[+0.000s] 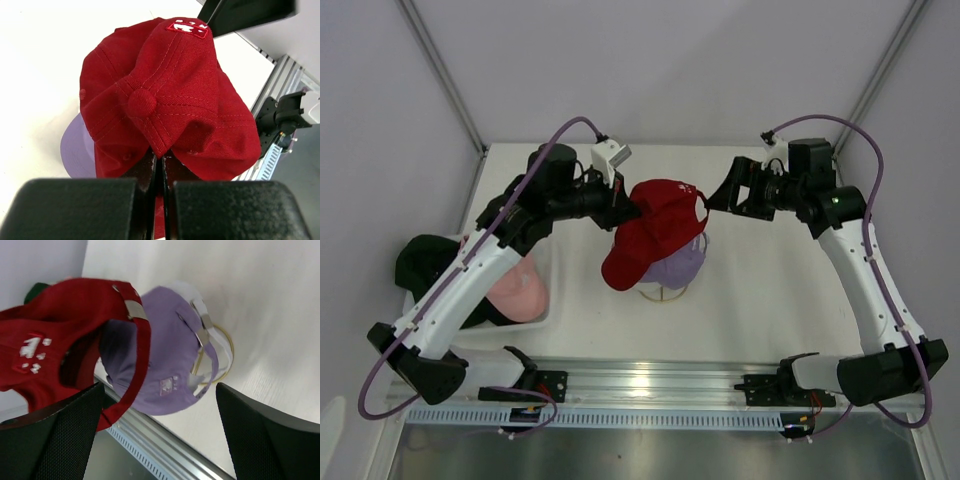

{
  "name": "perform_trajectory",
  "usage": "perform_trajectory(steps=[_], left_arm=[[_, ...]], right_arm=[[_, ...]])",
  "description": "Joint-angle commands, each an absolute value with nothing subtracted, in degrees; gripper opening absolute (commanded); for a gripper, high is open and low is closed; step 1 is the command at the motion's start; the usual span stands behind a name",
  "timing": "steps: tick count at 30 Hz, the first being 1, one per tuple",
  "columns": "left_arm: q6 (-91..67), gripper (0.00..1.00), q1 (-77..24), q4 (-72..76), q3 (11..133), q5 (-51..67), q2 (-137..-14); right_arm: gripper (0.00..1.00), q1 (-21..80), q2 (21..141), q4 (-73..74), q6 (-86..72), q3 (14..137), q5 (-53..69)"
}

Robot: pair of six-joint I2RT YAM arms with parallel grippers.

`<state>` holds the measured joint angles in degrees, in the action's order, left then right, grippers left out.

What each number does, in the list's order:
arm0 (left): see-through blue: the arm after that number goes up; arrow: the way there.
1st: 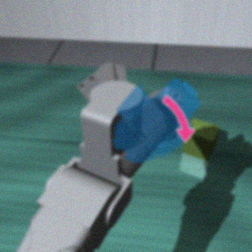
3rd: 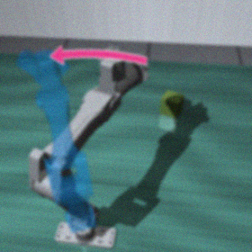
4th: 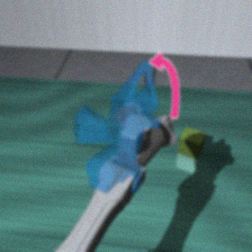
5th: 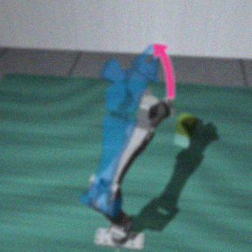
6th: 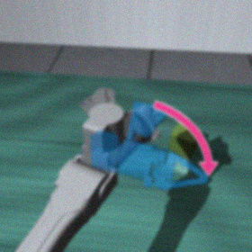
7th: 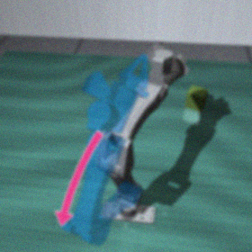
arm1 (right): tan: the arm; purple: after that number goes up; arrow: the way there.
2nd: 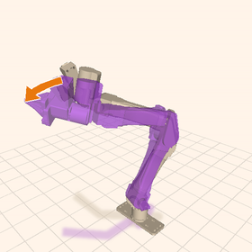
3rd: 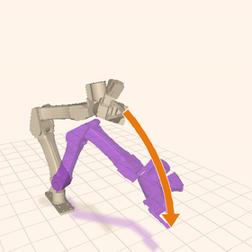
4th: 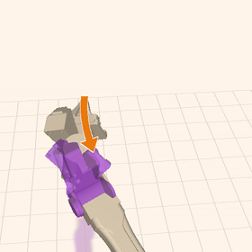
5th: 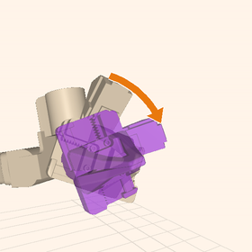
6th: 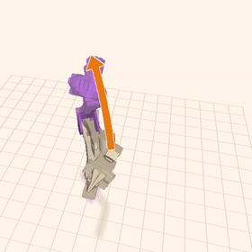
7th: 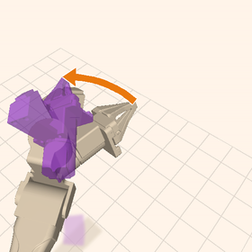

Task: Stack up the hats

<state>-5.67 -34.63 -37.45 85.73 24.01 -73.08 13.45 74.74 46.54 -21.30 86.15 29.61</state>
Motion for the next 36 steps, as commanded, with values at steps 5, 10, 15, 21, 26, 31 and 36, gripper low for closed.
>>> perform_trajectory(steps=[5,10,15,21,26,31,36], left_arm=[[-1.32,0.01,-36.91,-33.22,86.57,24.87,-73.3],[-0.44,0.01,-37.79,-32.61,84.73,25.58,-73.39],[2.46,0.01,-39.2,-32.26,83.14,23.74,-73.83],[4.65,0.01,-39.73,-35.85,81.57,17.85,-75.32],[6.06,0.01,-39.9,-35.25,79.28,19.86,-73.92],[5.89,0.01,-42.53,-32.79,75.5,21.98,-72.95],[2.47,0.01,-44.82,-29.54,74.53,21.19,-73.83]], right_arm=[[0.93,15.99,71.45,44.48,-23.02,79.11,28.74],[0.81,17.49,72.95,42.98,-23.64,79.19,25.58],[0.56,18.1,74.27,41.84,-23.64,79.28,24.61],[0.23,19.25,75.06,44.03,-21.54,78.58,15.57],[0.06,19.25,75.85,45.88,-19.78,78.05,10.02],[0.15,19.34,75.59,44.56,-21.27,75.94,11.6],[0.32,19.34,73.83,43.16,-21.71,75.67,15.28]])
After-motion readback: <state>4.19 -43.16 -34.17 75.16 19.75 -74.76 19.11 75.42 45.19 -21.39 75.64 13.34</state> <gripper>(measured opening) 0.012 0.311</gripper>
